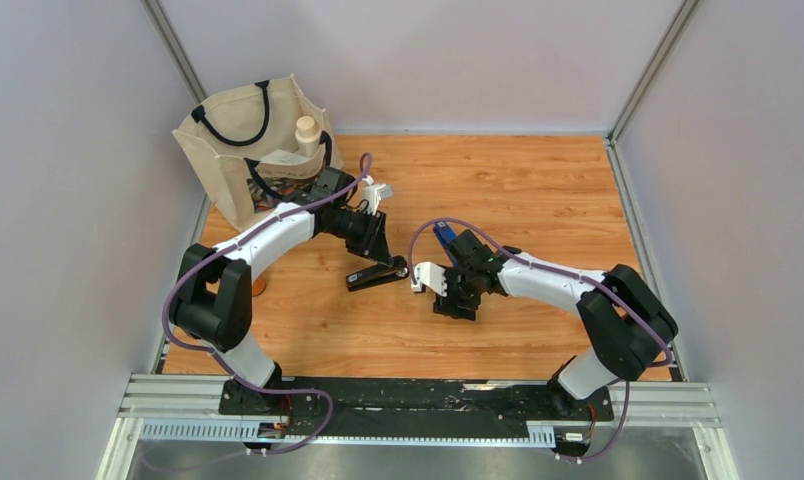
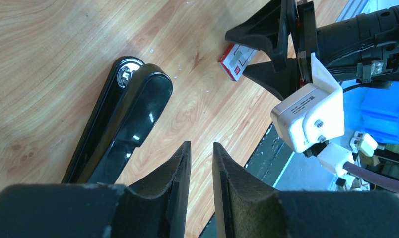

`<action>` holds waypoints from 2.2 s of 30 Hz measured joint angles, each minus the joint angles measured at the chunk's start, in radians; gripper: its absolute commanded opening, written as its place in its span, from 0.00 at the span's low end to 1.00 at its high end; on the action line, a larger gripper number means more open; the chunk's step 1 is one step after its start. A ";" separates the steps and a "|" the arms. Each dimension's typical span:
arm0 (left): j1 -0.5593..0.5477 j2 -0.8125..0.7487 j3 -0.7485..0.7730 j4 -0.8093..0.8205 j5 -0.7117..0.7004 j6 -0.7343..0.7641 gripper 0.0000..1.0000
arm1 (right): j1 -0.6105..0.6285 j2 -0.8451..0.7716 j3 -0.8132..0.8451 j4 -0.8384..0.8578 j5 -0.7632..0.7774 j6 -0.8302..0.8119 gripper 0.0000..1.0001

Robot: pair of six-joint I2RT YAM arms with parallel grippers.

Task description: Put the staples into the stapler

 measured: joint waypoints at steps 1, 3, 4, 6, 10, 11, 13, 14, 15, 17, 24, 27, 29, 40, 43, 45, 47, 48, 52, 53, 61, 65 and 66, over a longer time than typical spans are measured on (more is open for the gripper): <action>0.000 0.000 -0.001 0.001 0.000 -0.001 0.31 | 0.003 0.005 0.004 -0.001 -0.003 -0.001 0.58; 0.000 0.000 -0.003 0.005 0.002 -0.002 0.31 | 0.008 0.011 0.010 -0.006 -0.011 -0.002 0.55; 0.000 0.000 -0.003 0.005 0.003 -0.002 0.31 | 0.009 0.011 0.010 -0.008 -0.013 -0.003 0.54; 0.000 0.000 -0.005 0.006 0.006 -0.003 0.31 | 0.009 0.011 0.010 -0.012 -0.021 -0.005 0.47; 0.000 0.000 -0.006 0.011 0.010 -0.010 0.31 | 0.009 0.011 0.010 -0.019 -0.037 -0.011 0.40; 0.000 0.000 -0.006 0.013 0.013 -0.010 0.31 | 0.009 0.011 0.010 -0.020 -0.039 -0.012 0.40; 0.000 0.000 -0.006 0.014 0.018 -0.012 0.31 | 0.009 0.011 0.010 -0.021 -0.047 -0.013 0.39; 0.000 0.001 -0.006 0.015 0.020 -0.013 0.31 | 0.009 0.011 0.010 -0.023 -0.050 -0.013 0.39; 0.000 0.002 -0.006 0.016 0.022 -0.013 0.31 | 0.009 0.011 0.010 -0.025 -0.053 -0.013 0.39; -0.002 0.005 -0.006 0.016 0.026 -0.013 0.31 | 0.009 0.008 0.010 -0.029 -0.060 -0.013 0.39; -0.050 0.019 -0.006 0.016 0.011 -0.013 0.31 | 0.009 -0.143 -0.037 -0.023 -0.076 -0.011 0.39; -0.090 0.019 -0.005 0.011 -0.011 -0.012 0.31 | 0.001 -0.255 -0.064 0.003 -0.084 -0.008 0.39; -0.113 0.022 0.008 0.000 -0.030 -0.010 0.31 | -0.011 -0.314 -0.078 0.023 -0.096 -0.007 0.39; -0.177 0.042 0.133 -0.015 -0.056 -0.010 0.31 | -0.068 -0.401 -0.092 0.051 -0.202 0.021 0.39; -0.187 0.050 0.140 -0.019 -0.061 -0.010 0.31 | -0.070 -0.401 -0.092 0.051 -0.219 0.032 0.39; -0.197 0.057 0.143 -0.019 -0.063 -0.012 0.31 | -0.071 -0.401 -0.092 0.051 -0.229 0.038 0.39; -0.207 0.067 0.146 -0.021 -0.065 -0.013 0.31 | -0.074 -0.401 -0.092 0.050 -0.239 0.045 0.39; -0.212 0.073 0.148 -0.021 -0.067 -0.014 0.31 | -0.077 -0.401 -0.091 0.050 -0.244 0.048 0.39; -0.230 0.093 0.162 -0.021 -0.074 -0.019 0.31 | -0.098 -0.401 -0.090 0.041 -0.275 0.060 0.38; -0.237 0.094 0.163 -0.021 -0.074 -0.020 0.31 | -0.105 -0.401 -0.089 0.036 -0.284 0.063 0.38; -0.250 0.097 0.174 -0.009 -0.063 -0.049 0.43 | -0.145 -0.401 -0.071 0.032 -0.346 0.099 0.38; -0.250 0.105 0.174 0.014 -0.049 -0.083 0.46 | -0.148 -0.396 -0.066 0.034 -0.360 0.121 0.38; -0.250 0.108 0.174 0.020 -0.047 -0.090 0.46 | -0.148 -0.393 -0.065 0.034 -0.363 0.126 0.38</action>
